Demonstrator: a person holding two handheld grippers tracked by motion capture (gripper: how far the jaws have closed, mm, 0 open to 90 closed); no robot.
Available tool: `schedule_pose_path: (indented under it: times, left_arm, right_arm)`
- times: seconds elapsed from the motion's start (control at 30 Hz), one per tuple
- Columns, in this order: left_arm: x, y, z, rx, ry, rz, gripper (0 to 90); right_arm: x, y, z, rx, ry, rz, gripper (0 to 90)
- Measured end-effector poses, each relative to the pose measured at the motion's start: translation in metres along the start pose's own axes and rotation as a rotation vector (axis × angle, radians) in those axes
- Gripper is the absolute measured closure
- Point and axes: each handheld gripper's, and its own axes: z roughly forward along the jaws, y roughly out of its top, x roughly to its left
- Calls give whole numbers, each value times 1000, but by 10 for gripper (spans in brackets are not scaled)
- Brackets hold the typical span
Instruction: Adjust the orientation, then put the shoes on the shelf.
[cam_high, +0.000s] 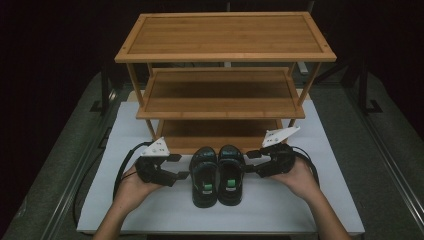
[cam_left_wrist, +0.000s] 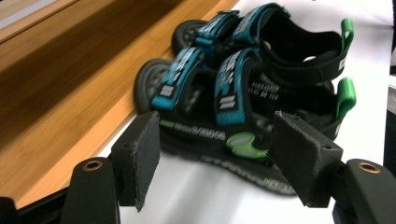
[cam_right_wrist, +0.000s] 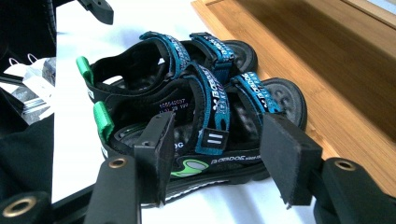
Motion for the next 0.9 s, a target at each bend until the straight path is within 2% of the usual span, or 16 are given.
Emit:
schedule_pose_path:
  times: [0.2,0.5,0.8,0.9]
  left_arm:
    - [-2,12,20,27,-33,31,341]
    - [-2,19,35,45,-53,36,371]
    - [0,19,48,79,-82,46,476]
    - [-1,19,51,92,-88,49,553]
  right_arm:
    - [3,1,9,8,4,2,473]
    - [4,1,18,17,4,10,502]
    - [3,-2,28,36,9,26,550]
    - [4,-2,34,38,8,31,566]
